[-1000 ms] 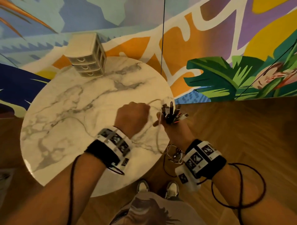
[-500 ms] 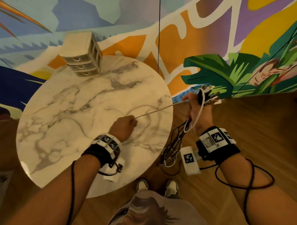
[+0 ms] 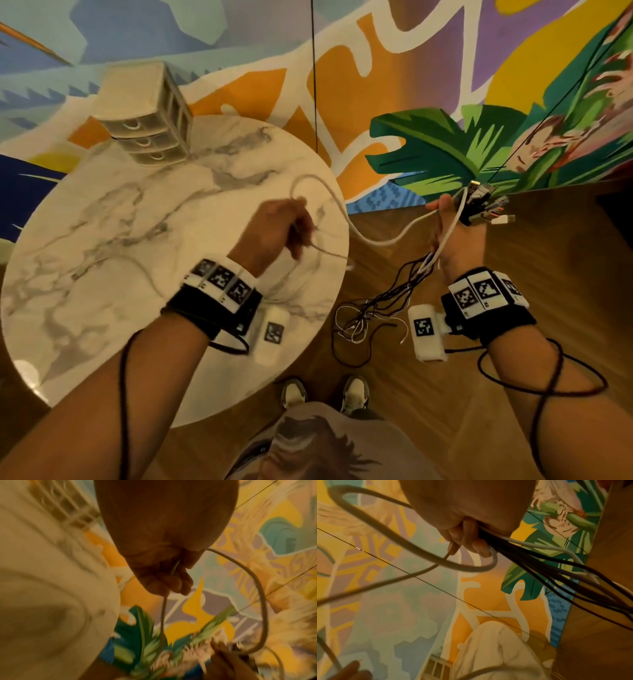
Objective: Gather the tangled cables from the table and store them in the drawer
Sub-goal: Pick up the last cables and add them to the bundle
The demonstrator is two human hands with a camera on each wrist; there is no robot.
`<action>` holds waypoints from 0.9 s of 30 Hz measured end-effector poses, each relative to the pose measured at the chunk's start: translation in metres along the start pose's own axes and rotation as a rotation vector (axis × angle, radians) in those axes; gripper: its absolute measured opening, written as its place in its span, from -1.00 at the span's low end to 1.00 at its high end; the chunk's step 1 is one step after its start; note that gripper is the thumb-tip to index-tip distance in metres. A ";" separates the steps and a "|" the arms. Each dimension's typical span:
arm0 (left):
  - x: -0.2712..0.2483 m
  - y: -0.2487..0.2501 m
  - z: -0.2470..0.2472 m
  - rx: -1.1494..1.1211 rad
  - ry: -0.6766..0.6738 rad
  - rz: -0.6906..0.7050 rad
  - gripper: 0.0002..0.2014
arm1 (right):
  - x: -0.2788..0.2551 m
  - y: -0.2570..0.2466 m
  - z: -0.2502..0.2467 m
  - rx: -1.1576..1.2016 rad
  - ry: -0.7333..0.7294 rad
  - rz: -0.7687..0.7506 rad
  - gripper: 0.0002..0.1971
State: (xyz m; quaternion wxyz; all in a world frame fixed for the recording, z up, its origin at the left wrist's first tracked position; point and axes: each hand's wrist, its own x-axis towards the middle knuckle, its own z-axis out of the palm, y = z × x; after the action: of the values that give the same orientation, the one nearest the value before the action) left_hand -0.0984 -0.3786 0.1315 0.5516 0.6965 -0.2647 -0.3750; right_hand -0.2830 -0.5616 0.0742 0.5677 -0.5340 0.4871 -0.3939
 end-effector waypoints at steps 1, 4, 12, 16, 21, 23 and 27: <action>-0.003 -0.013 0.017 -0.007 -0.095 -0.061 -0.54 | 0.003 0.001 -0.009 -0.018 0.014 0.002 -0.57; -0.019 -0.076 0.053 0.178 -0.342 -0.297 -0.59 | 0.005 0.004 -0.034 -0.070 0.022 0.000 -0.55; -0.021 -0.097 0.096 0.617 -0.548 -0.074 -0.46 | -0.025 0.005 -0.063 -0.241 -0.207 -0.014 -0.71; 0.007 -0.041 0.142 0.164 -0.527 0.027 -0.37 | -0.036 0.002 -0.057 -0.309 -0.363 -0.002 -0.74; 0.031 -0.036 0.137 0.289 -0.530 0.090 -0.88 | -0.038 -0.014 -0.066 -0.380 -0.543 -0.034 -0.79; 0.037 -0.060 0.119 0.427 -0.453 0.098 -0.84 | -0.032 -0.009 -0.077 -0.372 -0.472 0.009 -0.77; 0.034 -0.118 0.087 0.851 -0.494 -0.029 -0.64 | -0.022 -0.008 -0.090 -0.275 -0.216 0.046 -0.76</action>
State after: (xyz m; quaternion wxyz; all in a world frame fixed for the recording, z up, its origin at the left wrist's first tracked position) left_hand -0.1552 -0.4247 -0.0003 0.1338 0.7539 -0.5076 -0.3950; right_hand -0.3748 -0.5611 0.0887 0.5472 -0.6344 0.4849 -0.2508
